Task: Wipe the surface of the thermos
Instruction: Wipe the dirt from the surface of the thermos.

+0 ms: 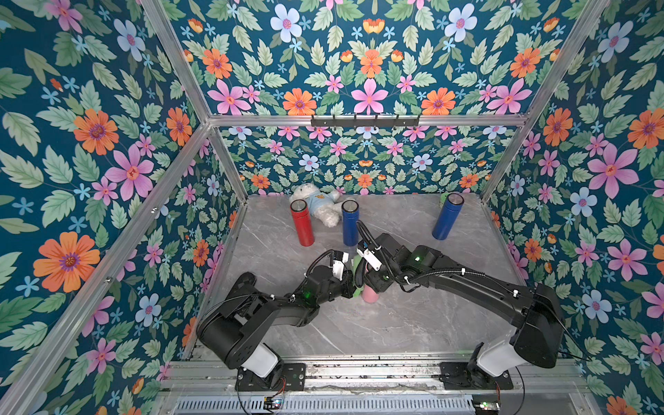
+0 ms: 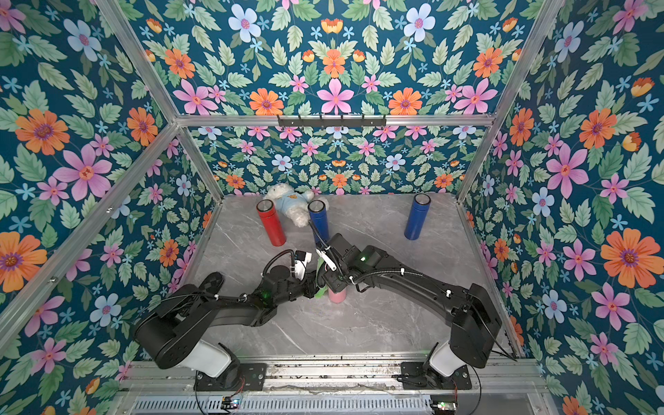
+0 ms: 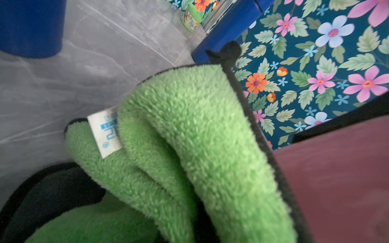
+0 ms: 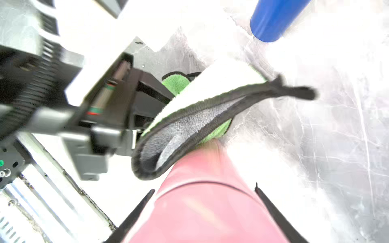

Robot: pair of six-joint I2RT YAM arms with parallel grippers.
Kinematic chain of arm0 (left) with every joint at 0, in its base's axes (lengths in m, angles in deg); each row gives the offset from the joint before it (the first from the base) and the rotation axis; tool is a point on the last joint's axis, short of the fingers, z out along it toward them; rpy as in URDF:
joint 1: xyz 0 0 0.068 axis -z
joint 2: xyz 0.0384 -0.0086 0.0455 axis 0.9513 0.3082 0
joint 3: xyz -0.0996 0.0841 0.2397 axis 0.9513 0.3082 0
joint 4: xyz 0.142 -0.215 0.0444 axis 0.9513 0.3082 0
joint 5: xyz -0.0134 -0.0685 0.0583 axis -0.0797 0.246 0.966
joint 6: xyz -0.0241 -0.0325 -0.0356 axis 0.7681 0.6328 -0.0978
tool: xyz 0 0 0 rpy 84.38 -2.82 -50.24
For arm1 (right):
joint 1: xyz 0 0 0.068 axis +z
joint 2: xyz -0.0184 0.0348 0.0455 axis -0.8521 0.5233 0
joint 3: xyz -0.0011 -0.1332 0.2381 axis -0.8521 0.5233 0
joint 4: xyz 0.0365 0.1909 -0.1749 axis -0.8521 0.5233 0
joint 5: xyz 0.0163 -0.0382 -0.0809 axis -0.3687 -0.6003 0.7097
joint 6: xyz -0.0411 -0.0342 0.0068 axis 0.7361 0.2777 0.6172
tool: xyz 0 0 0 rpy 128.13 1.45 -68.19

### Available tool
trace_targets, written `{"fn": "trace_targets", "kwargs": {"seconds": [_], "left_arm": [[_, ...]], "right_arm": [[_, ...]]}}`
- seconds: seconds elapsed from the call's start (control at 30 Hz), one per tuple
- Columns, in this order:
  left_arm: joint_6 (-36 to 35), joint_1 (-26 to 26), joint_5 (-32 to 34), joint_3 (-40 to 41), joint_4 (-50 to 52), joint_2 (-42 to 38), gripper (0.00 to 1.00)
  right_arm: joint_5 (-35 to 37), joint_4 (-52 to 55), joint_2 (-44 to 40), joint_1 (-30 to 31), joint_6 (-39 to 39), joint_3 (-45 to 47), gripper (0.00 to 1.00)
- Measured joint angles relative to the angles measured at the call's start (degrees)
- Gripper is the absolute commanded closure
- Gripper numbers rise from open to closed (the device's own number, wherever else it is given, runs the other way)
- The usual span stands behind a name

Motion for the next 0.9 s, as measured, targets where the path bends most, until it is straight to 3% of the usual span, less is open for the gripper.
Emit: {"fn": "trace_targets", "kwargs": {"seconds": [0.23, 0.5, 0.67, 0.9], "left_arm": [[-0.09, 0.2, 0.26, -1.31, 2.08, 1.16, 1.0], [-1.99, 0.28, -0.76, -8.61, 13.6, -12.11, 1.0], [-0.61, 0.28, -1.57, -9.11, 11.67, -12.57, 1.0], [2.58, 1.77, 2.34, -3.13, 0.96, -5.09, 1.0]], "right_arm": [[0.39, -0.55, -0.5, 0.0, -0.37, 0.81, 1.0], [1.81, -2.08, -1.44, 0.68, -1.86, 2.91, 1.0], [2.6, -2.19, -1.44, 1.01, -2.99, 3.02, 1.0], [4.15, -2.58, -1.53, 1.44, -5.66, 3.41, 1.0]]}}
